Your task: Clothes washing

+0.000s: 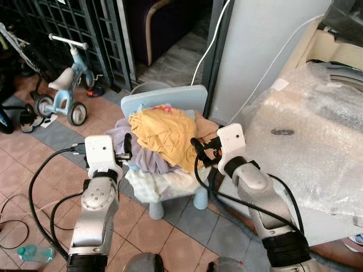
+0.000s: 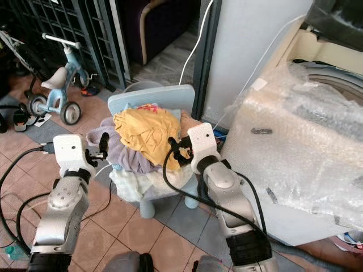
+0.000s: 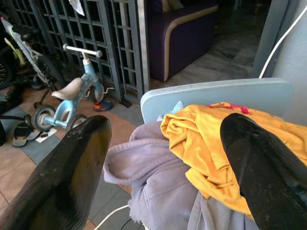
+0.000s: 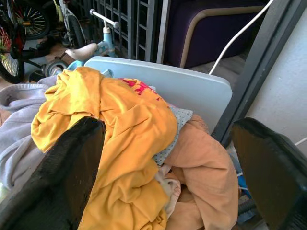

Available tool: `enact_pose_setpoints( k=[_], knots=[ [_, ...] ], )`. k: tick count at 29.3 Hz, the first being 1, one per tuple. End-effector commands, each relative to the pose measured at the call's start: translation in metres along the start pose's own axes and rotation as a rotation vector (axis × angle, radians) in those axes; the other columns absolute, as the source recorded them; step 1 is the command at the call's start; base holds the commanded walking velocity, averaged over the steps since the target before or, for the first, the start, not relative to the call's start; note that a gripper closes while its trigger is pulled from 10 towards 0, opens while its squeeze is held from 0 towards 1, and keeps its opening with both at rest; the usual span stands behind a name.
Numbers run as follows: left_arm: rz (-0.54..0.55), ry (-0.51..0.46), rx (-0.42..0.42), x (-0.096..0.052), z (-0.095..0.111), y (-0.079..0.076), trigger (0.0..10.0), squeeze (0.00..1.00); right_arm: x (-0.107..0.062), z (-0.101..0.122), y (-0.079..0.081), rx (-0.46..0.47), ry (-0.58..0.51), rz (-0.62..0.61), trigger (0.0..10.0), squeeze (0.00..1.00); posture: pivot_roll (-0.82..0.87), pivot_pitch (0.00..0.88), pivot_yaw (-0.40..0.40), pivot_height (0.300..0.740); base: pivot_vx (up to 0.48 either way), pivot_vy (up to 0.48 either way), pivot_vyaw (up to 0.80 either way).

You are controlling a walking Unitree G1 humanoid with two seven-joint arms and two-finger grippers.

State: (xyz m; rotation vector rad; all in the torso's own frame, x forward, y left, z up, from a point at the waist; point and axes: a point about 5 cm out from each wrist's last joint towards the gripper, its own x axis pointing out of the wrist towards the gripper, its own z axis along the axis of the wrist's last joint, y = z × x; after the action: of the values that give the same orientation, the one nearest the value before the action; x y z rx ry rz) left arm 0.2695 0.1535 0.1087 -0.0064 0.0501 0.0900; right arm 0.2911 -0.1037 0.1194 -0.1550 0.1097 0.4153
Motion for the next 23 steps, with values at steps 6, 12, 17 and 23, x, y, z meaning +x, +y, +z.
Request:
enact_pose_setpoints(
  k=[6, 12, 17, 23],
  knots=[
    [-0.017, 0.004, 0.004, 0.0, 0.004, -0.006, 10.0, 0.0, 0.001, -0.017, 0.005, -0.058, 0.099, 0.101, 10.0, 0.0, 0.03, 0.088, 0.048, 0.74, 0.066, 0.046, 0.08],
    [-0.003, 0.006, 0.012, -0.002, 0.004, -0.004, 10.0, 0.0, 0.007, -0.023, 0.01, -0.064, 0.128, 0.137, 10.0, 0.0, 0.04, 0.087, 0.046, 0.74, 0.0, 0.0, 0.8],
    [0.007, 0.012, 0.021, -0.003, 0.004, -0.001, 10.0, 0.0, 0.014, -0.028, 0.007, -0.081, 0.162, 0.084, 10.0, 0.0, 0.05, 0.092, 0.044, 0.74, 0.0, 0.0, 0.74],
    [0.005, 0.024, 0.027, -0.004, 0.003, -0.001, 10.0, 0.0, 0.02, -0.044, 0.001, -0.118, 0.282, 0.003, 10.0, 0.0, 0.05, 0.101, 0.044, 0.74, 0.0, 0.0, 0.0]
  ],
)
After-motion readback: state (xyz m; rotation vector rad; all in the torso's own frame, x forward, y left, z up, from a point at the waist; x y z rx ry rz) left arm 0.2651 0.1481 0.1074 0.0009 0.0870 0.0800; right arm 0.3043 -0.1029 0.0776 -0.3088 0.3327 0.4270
